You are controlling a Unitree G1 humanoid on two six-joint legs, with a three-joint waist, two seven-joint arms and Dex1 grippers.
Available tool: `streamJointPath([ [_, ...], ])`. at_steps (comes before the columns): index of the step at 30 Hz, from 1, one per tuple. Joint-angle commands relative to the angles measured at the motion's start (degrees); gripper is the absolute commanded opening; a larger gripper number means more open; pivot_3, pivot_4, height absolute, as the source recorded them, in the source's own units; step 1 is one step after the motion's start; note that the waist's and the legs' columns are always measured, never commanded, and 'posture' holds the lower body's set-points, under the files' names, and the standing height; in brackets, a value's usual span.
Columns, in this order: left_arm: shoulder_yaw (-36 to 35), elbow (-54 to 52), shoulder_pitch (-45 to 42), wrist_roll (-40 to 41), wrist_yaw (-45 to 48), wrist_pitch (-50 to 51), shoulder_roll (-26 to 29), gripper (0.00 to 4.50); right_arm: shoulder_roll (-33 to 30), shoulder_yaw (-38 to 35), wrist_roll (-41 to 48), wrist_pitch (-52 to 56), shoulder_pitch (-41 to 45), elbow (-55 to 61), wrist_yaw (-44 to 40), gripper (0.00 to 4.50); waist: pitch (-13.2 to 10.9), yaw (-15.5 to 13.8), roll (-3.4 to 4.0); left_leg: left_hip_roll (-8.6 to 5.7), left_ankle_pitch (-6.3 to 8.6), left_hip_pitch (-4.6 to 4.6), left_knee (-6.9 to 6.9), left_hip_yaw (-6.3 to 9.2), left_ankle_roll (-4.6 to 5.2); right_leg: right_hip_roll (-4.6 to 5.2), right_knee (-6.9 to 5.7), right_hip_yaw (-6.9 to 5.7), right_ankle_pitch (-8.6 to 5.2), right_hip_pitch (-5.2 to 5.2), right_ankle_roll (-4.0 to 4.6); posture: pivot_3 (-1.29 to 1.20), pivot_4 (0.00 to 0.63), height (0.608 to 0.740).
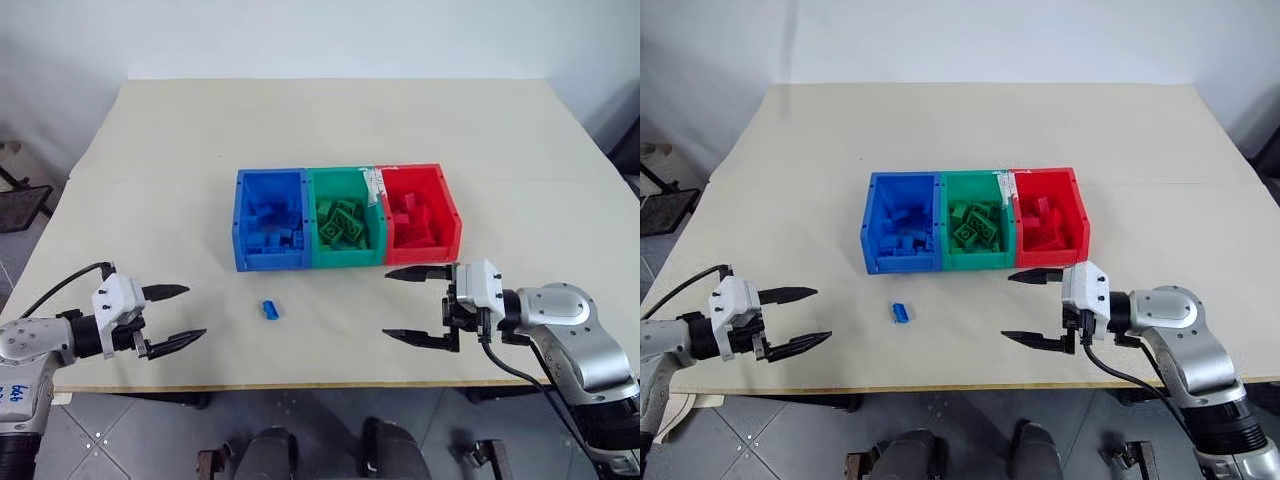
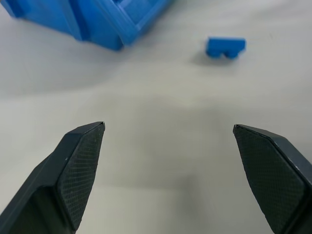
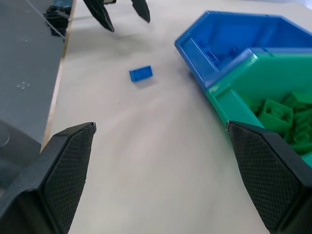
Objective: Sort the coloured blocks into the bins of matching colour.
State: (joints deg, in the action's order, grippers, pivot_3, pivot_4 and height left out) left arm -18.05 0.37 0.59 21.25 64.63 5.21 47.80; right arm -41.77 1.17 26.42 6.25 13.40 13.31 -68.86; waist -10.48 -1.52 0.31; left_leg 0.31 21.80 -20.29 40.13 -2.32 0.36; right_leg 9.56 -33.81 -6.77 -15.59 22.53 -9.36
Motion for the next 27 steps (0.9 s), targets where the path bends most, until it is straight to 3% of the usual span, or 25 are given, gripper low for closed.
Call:
streamJointPath([
  [1,3.58,-10.03,-0.80,1.92,-3.75,5.96,-1.42,4.49,0.04,-0.81,0.53,-1.37,-0.01,0.49,-1.00,4.50,0.00,0.03,0.00,0.00,0.00,0.00,0.00,0.00,0.00,0.00,0.00,0.00,0.00,-0.01,0.00,0.00,0.150,0.740],
  [3,7.31,-17.89,-1.81,4.92,-8.28,13.97,-4.26,4.49,0.55,-0.81,0.16,-2.64,-0.53,0.24,-1.16,4.50,0.00,-0.02,0.01,-0.02,0.00,0.01,0.00,0.00,0.00,0.00,-0.01,0.02,0.00,-0.02,0.00,0.00,0.150,0.740],
  [8,15.66,-24.38,-4.47,-1.86,-17.05,23.26,-5.68,4.49,0.81,-0.80,0.88,-1.59,-1.46,1.25,-0.49,4.50,0.03,0.50,-0.03,0.02,0.01,0.08,-0.05,-0.01,-0.02,-0.02,-0.08,0.05,0.01,0.01,-0.01,0.00,0.150,0.740],
  [15,22.95,-20.67,-10.55,-9.33,-19.79,25.26,-4.67,4.49,1.88,-0.54,0.57,-1.60,-2.52,1.44,1.08,4.50,0.03,0.18,-0.03,0.05,0.00,0.06,-0.03,-0.08,-0.02,-0.08,-0.02,0.07,0.00,0.01,0.00,0.00,0.150,0.740],
  [18,23.99,-20.36,-11.05,-9.85,-19.91,26.79,-4.85,3.89,1.97,-0.54,0.39,-1.79,-2.99,1.63,1.38,4.50,0.03,0.10,-0.03,0.04,0.01,0.05,-0.03,-0.08,-0.02,-0.08,0.00,0.08,0.00,0.00,0.00,0.00,0.150,0.740],
  [25,25.91,-21.20,-10.58,-9.54,-18.27,27.32,-4.45,1.77,1.75,-0.92,0.03,-2.50,-4.02,1.62,1.75,4.50,0.03,0.10,-0.03,0.05,0.01,0.08,-0.02,-0.08,-0.02,-0.08,-0.02,0.09,0.00,-0.02,0.00,0.00,0.150,0.740],
  [27,25.60,-20.83,-10.72,-9.52,-18.11,26.98,-4.39,1.46,1.67,-1.21,-0.08,-2.57,-4.33,1.55,1.93,4.50,0.03,0.13,-0.02,0.05,0.01,0.08,-0.02,-0.08,-0.02,-0.08,-0.01,0.09,0.00,-0.02,0.00,0.00,0.150,0.740],
])
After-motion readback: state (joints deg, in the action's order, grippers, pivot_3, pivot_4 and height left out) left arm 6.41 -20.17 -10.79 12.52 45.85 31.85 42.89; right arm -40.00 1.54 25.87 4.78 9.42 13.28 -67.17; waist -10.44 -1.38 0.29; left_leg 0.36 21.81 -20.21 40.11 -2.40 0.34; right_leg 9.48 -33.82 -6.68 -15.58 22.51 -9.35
